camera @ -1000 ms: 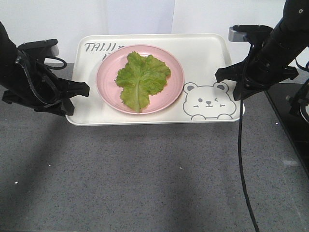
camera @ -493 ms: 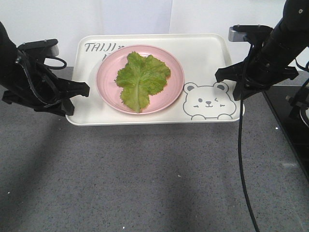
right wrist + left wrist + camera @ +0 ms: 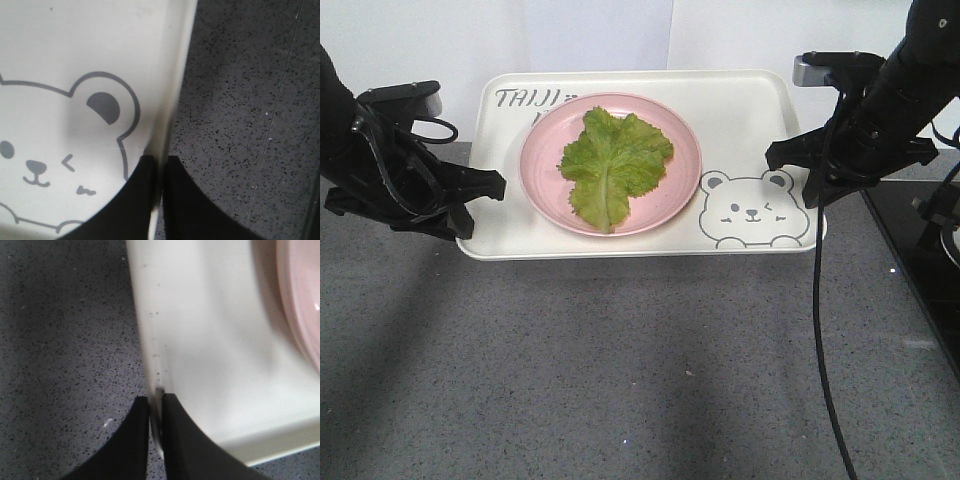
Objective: Transfer vegetables to tray and serve
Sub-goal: 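Hold the tray level with both grippers as the base approaches the counter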
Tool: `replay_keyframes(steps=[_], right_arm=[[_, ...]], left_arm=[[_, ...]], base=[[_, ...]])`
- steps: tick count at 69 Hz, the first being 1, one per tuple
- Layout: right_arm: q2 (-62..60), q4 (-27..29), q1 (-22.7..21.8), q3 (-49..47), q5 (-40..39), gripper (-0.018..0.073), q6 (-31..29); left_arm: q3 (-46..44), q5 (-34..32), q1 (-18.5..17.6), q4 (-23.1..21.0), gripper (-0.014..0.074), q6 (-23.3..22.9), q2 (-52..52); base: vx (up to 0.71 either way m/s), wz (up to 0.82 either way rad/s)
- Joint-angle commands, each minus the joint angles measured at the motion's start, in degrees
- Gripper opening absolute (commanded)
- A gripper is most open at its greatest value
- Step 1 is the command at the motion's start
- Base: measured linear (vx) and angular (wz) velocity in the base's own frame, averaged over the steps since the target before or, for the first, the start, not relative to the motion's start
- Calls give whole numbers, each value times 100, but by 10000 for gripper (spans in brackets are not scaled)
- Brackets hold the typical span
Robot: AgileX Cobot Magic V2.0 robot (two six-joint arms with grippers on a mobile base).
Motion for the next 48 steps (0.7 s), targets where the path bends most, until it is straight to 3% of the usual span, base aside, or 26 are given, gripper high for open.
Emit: replay_keyframes(steps=[1, 48], right_arm=[[-337, 174, 27, -142, 106, -4, -151], [-337, 174, 27, -142, 106, -4, -151]], left_arm=[[-151, -384, -91, -295, -6, 147, -287], [-151, -384, -91, -295, -6, 147, -287]], base=[[1, -1], [0, 0]])
